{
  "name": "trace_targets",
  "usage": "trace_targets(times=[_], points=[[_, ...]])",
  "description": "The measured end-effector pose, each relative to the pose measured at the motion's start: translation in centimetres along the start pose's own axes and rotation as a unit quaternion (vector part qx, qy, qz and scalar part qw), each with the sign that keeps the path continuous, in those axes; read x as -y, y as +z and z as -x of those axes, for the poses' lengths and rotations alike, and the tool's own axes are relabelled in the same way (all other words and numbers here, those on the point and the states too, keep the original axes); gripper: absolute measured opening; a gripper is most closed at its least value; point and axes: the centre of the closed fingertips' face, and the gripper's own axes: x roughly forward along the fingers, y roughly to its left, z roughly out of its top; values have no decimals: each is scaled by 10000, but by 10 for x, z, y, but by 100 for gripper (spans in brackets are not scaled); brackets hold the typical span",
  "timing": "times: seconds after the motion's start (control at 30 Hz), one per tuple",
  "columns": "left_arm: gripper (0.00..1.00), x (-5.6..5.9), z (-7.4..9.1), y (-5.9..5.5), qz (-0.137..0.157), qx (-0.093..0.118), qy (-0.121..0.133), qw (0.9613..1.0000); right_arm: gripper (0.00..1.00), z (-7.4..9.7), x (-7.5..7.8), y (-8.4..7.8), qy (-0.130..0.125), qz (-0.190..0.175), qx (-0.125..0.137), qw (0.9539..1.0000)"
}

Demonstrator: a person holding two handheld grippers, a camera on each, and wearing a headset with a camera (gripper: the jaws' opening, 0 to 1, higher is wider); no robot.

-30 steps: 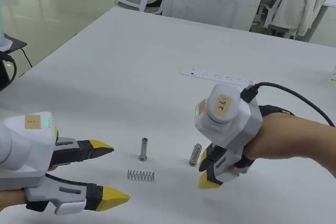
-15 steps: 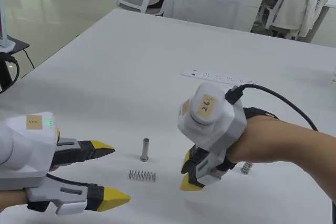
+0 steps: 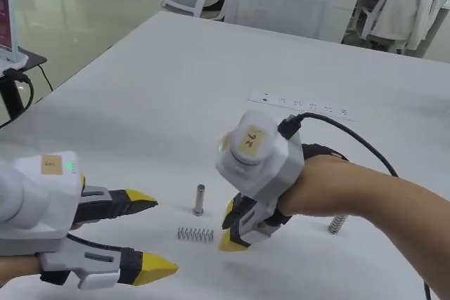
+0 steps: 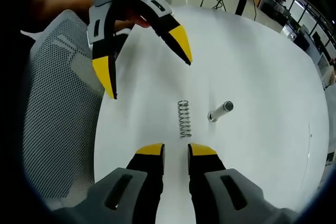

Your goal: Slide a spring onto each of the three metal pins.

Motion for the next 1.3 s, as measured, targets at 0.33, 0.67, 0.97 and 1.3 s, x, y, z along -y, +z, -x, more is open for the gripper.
trace_targets(times=[0.33, 0.67, 0.97, 1.3], points=[[53, 1, -1, -1, 8, -13, -24, 10000, 16, -12, 8, 5, -40, -31, 40, 10000], [53, 0, 1, -2, 27, -18, -2, 10000, 15, -20, 10, 4, -15, 1, -8, 10000], [52, -1, 3, -2, 32, -41, 27, 10000, 14, -26, 11, 3, -8, 85, -75, 9999], [52, -1, 4, -2, 50, -35, 51, 10000, 9, -27, 12, 3, -16, 235, -114, 9997]])
